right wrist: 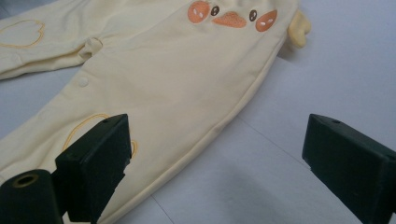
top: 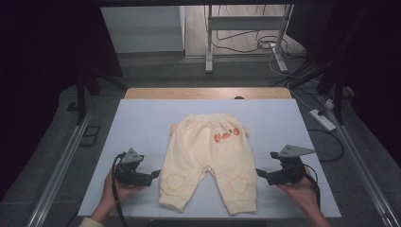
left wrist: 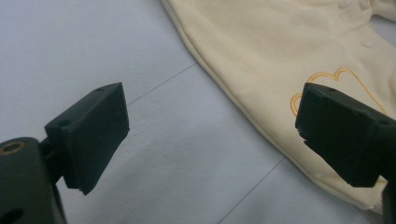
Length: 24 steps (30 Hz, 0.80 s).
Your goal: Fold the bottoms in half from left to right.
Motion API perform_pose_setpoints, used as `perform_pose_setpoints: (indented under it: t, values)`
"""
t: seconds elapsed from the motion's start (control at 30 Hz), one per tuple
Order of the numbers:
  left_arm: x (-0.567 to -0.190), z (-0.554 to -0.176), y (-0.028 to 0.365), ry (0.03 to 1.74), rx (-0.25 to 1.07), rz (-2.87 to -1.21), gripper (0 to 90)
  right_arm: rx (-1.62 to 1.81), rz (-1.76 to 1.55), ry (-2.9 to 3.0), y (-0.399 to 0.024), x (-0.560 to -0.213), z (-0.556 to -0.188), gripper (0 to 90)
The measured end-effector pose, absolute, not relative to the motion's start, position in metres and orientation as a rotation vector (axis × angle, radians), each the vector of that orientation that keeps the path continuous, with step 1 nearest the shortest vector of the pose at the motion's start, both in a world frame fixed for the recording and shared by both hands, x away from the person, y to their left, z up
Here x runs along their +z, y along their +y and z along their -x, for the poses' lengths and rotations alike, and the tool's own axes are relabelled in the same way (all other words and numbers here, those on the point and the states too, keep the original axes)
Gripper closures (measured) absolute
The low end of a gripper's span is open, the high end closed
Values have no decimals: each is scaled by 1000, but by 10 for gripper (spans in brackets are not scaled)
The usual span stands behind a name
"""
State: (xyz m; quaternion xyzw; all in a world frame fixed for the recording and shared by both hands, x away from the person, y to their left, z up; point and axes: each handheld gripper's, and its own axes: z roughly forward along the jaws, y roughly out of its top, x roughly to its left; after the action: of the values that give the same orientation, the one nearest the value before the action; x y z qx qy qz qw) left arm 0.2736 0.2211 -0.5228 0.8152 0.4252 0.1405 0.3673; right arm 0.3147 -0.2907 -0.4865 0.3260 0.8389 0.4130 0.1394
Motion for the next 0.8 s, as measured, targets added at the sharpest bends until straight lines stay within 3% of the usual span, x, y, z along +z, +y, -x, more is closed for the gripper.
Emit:
perform_pose_setpoints:
  t: [0.8]
  values:
    - [-522,-277,221,1084,358,-2093,104,1182,-929,2455,-285,-489,-313,85]
